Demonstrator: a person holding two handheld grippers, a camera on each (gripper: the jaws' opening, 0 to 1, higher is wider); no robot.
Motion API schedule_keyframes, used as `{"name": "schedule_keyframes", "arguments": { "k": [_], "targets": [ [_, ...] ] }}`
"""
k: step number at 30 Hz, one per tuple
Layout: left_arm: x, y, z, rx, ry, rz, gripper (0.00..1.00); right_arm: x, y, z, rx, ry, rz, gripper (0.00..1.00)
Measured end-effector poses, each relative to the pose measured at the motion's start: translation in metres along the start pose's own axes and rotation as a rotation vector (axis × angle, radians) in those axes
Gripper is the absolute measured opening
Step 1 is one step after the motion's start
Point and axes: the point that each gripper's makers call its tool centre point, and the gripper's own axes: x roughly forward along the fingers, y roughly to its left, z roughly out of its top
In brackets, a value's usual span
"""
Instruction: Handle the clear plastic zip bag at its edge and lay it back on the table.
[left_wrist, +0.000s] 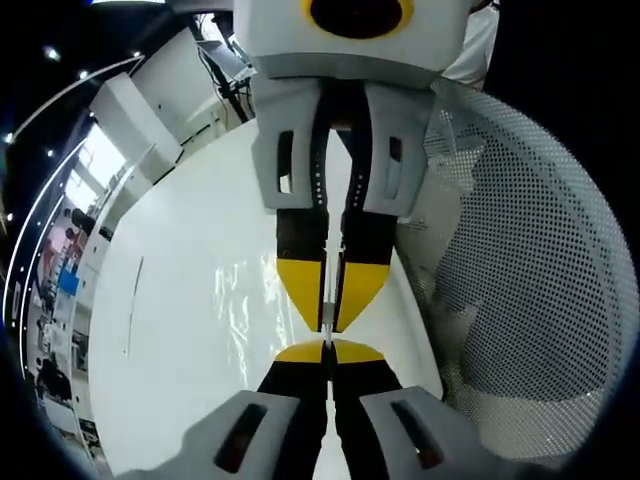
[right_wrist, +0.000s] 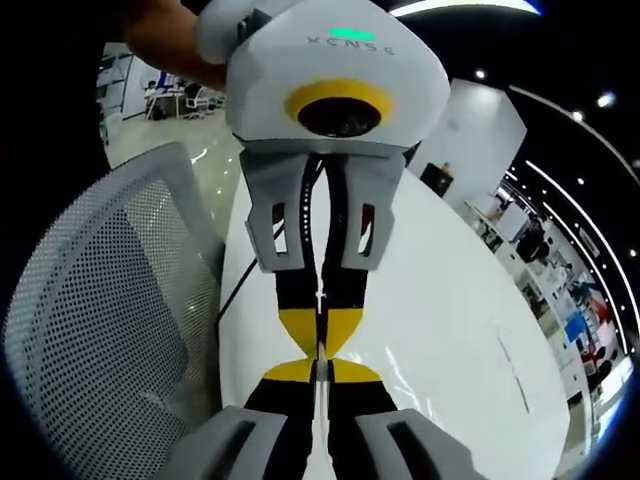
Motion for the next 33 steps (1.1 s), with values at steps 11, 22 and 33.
{"name": "schedule_keyframes", "arguments": {
  "k": [11, 22, 33],
  "targets": [
    [0.0005, 0.0011, 0.0000, -0.005, 0.000, -0.005, 0.00, -0.0001, -0.0012, -0.0005, 0.003, 0.004, -0.002, 0.00],
    [0.0008, 0.0017, -0.0009, -0.012, -0.002, -0.008, 0.00, -0.0026, -0.0026, -0.0036, 0.003, 0.012, 0.001, 0.00],
    [-0.0005, 0.0037, -0.0018, -0.031, -0.007, -0.002, 0.00, -0.0029, -0.0041, -0.0037, 0.011, 0.007, -0.005, 0.00]
  ]
}}
